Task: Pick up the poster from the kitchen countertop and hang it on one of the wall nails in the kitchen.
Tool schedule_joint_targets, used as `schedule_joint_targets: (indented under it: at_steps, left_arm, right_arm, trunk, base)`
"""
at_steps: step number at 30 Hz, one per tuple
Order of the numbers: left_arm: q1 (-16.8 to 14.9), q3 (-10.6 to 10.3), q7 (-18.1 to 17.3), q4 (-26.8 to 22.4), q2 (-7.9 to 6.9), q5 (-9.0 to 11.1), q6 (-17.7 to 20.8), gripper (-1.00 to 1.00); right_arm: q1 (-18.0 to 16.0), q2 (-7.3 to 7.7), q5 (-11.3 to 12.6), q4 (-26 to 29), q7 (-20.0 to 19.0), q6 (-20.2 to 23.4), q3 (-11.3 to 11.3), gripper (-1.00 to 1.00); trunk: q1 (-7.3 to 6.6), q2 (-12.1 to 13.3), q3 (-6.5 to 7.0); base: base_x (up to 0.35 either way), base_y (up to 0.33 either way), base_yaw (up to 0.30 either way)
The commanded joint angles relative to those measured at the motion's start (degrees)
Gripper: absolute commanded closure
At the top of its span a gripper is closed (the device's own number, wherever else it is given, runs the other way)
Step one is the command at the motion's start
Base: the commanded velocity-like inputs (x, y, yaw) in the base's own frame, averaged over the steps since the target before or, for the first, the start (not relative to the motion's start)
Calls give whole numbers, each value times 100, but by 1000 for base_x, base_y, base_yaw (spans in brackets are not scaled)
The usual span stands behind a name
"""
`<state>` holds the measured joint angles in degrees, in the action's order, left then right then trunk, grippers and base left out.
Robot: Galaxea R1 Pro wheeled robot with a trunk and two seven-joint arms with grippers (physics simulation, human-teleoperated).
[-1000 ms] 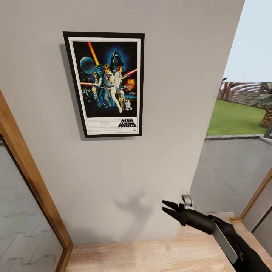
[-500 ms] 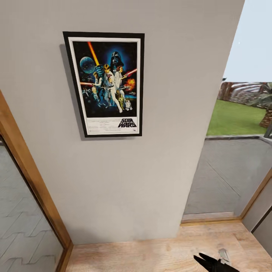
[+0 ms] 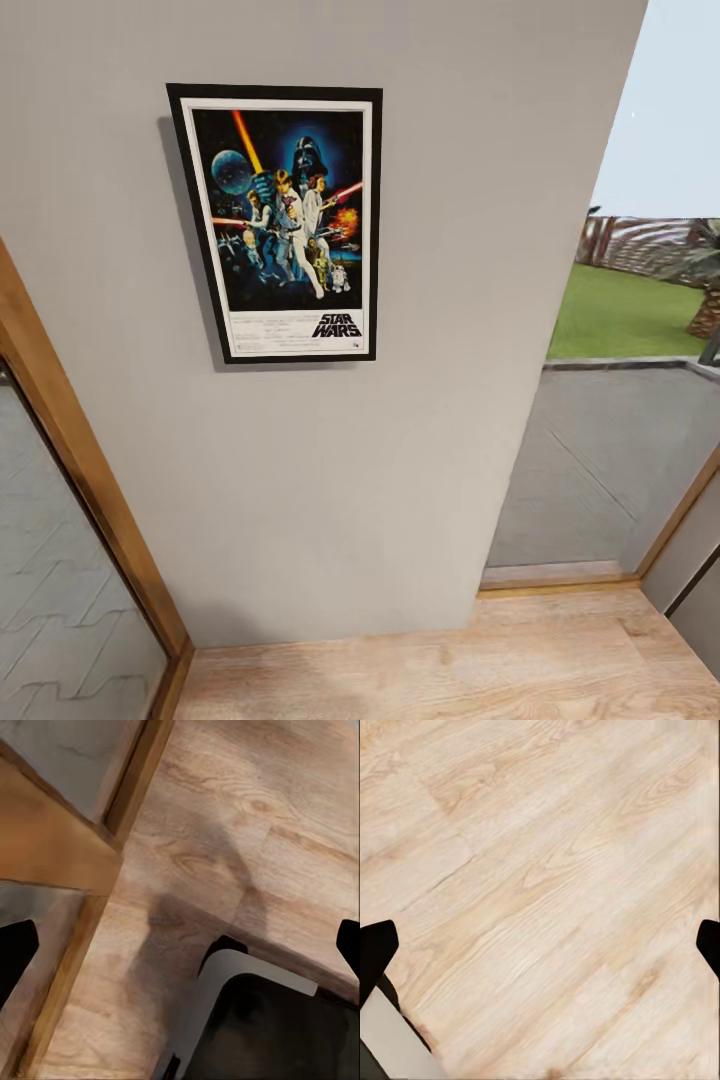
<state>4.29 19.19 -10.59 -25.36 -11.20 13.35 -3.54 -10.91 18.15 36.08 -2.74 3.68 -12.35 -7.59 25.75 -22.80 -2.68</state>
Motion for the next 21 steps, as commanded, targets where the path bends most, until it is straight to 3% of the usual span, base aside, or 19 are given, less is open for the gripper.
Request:
schedule_joint_targets:
  at_steps: [1, 7, 21]
  left_arm:
    - [1, 20, 272, 0, 12, 45, 4, -100]
    - [1, -11, 567, -4, 13, 39, 3, -100]
    - [1, -12, 567, -4, 21, 27, 3, -100]
  right_arm:
    - [-10, -98, 29, -22, 289, -22, -50, -100]
    - [-7, -394, 39, -24, 564, -17, -43, -100]
    - [-7, -505, 51, -22, 564, -22, -43, -100]
  trunk:
    - [4, -12, -11]
    - [4, -12, -11]
    - [4, -12, -11]
  base:
    - [0, 0, 0]
    - [0, 0, 0]
    - [0, 0, 0]
